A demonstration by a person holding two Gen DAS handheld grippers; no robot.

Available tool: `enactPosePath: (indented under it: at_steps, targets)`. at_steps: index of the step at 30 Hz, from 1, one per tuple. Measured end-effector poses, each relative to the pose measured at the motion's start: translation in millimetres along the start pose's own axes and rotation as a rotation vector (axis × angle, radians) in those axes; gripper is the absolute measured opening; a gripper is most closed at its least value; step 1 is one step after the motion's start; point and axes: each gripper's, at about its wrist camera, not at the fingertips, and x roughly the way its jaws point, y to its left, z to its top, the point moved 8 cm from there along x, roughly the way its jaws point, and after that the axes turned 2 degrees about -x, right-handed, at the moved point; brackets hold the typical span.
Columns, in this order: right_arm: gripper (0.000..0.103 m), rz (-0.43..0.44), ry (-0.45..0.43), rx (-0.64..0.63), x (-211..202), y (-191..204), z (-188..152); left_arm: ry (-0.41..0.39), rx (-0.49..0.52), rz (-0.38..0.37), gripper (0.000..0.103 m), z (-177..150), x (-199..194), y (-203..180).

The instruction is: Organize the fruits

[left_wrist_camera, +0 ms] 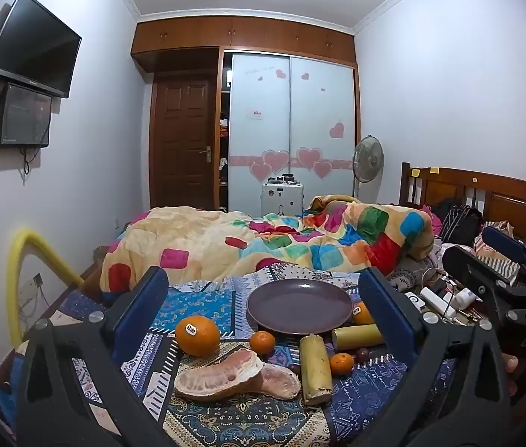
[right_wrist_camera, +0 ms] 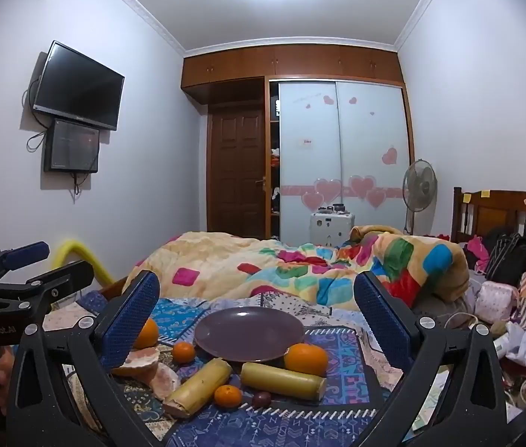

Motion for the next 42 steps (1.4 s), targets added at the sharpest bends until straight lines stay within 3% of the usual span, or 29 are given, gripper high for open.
enactPosePath:
  at_steps: [10,14,42]
  targets:
    - [0.103,0.0,-0.008,0.001,-2.5,-1.4,0.1,0.017,-0.014,-0.021,0.103,0.7,5.3,-2.0]
    - [0.103,0.001,-0.012,0.003,-2.8,-0.1,0.7,-0.009,-0.007,0.014,0.103,3.4,-4.1,4.8]
    - [0.103,0.033,-0.031,0.034,-6.1,3.3,7.4,-0.011,-0.012,0.021,0.103,3.4,-1.1,11.2]
